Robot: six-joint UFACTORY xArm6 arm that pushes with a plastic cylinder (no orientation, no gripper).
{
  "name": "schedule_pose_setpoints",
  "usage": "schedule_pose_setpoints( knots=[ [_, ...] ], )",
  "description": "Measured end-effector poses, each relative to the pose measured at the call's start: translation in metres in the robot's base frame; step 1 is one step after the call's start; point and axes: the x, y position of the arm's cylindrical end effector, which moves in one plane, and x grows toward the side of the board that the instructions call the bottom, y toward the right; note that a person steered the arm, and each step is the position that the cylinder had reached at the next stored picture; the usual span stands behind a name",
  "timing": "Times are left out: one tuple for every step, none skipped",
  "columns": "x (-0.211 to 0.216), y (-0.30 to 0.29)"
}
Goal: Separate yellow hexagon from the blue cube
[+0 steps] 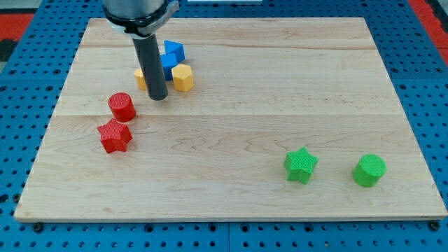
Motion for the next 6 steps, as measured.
schedule_pose_setpoints(
  knots=[
    [-0.021,0.004],
    [-0.034,0.025],
    [-0.043,0.052],
    [-0.021,0.056],
    [-0.019,0.004],
    [-0.044,-0.004]
  ],
)
